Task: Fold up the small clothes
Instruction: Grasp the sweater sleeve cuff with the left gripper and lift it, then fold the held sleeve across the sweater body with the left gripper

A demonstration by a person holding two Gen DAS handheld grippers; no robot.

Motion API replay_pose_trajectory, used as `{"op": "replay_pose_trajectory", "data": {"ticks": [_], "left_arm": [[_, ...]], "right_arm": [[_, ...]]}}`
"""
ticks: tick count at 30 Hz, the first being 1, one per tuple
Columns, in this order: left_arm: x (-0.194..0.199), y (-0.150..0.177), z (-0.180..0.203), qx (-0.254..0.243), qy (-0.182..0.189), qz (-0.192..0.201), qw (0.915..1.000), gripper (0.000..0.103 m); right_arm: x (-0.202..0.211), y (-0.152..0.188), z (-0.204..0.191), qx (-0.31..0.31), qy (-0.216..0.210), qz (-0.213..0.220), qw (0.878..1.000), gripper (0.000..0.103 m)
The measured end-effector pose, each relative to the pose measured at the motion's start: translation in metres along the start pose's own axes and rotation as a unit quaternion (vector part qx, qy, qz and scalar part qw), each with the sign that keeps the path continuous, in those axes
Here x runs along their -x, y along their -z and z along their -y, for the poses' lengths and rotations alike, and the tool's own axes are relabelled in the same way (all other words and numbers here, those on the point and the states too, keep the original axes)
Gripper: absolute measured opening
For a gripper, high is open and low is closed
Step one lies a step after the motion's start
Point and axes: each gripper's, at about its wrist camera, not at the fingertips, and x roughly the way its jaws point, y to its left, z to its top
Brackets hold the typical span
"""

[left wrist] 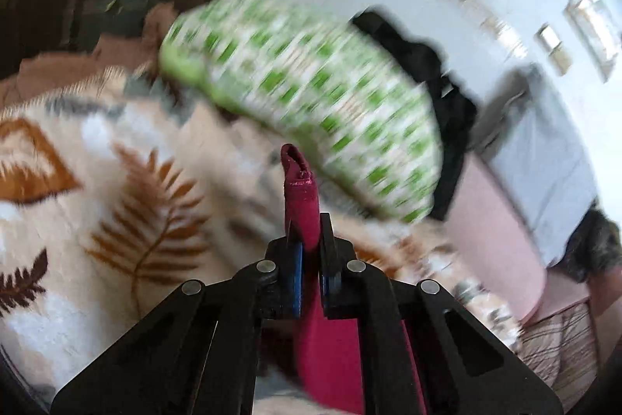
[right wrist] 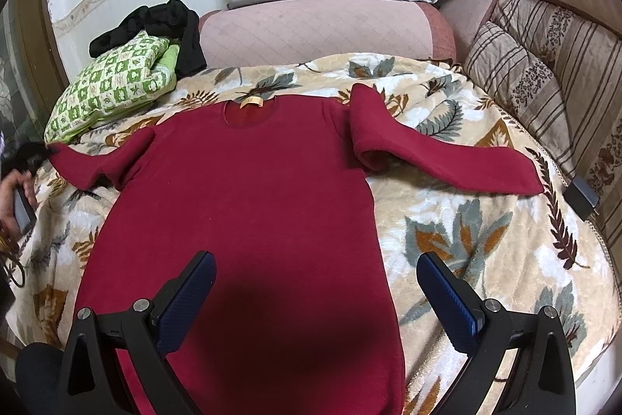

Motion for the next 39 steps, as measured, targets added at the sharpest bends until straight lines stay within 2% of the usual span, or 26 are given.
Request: {"op": "replay_pose_trajectory", "data": {"ticks": [3, 7, 10, 14, 18, 20, 22, 24, 27, 30, 34, 39], "left_arm": [[0.023, -0.019, 0.026, -0.009, 0.022, 0.033, 0.9992, 0.005], [0.042, -0.031, 0.052, -0.028, 0.031, 0.059, 0.9974, 0.005], [0.063, -0.044, 0.066, -0.044, 0.020, 0.096, 0.9942, 0.005], [0.081, -0.055, 0.063, -0.048, -0.011, 0.122, 0.9913, 0.005], [0.077, -0.047, 0.059, -0.042, -0.013, 0.112, 0.9927, 0.005], [0.074, -0.035, 0.072, -0.053, 0.005, 0.098, 0.9937, 0.005], [0.072, -0.017, 0.100, -0.072, 0.052, 0.078, 0.9929, 0.005], [0.069, 0.007, 0.135, -0.100, 0.102, 0.049, 0.9885, 0.005], [0.058, 0.062, 0.200, -0.154, 0.187, -0.012, 0.9702, 0.005], [0.038, 0.130, 0.255, -0.204, 0.229, -0.068, 0.9495, 0.005], [-0.004, 0.214, 0.296, -0.226, 0.230, -0.141, 0.9359, 0.005], [-0.034, 0.276, 0.325, -0.249, 0.224, -0.190, 0.9229, 0.005]], "right_arm": [[0.001, 0.001, 0.002, -0.004, -0.003, 0.002, 1.000, 0.102], [0.004, 0.001, 0.004, -0.010, -0.005, 0.005, 1.000, 0.102], [0.005, 0.002, 0.004, -0.009, -0.006, 0.007, 1.000, 0.102], [0.006, 0.001, 0.005, -0.014, -0.009, 0.007, 1.000, 0.102], [0.008, 0.001, 0.004, -0.011, -0.007, 0.011, 1.000, 0.102], [0.009, 0.001, 0.005, -0.013, -0.008, 0.012, 1.000, 0.102], [0.010, 0.001, 0.006, -0.014, -0.009, 0.013, 1.000, 0.102], [0.011, 0.001, 0.009, -0.017, -0.009, 0.015, 1.000, 0.102], [0.012, 0.001, 0.011, -0.025, -0.008, 0.017, 1.000, 0.102], [0.014, 0.002, 0.012, -0.029, -0.001, 0.020, 0.999, 0.102], [0.026, 0.006, 0.028, -0.078, 0.035, 0.049, 0.995, 0.102], [0.041, 0.012, 0.057, -0.156, 0.046, 0.085, 0.983, 0.102]]}}
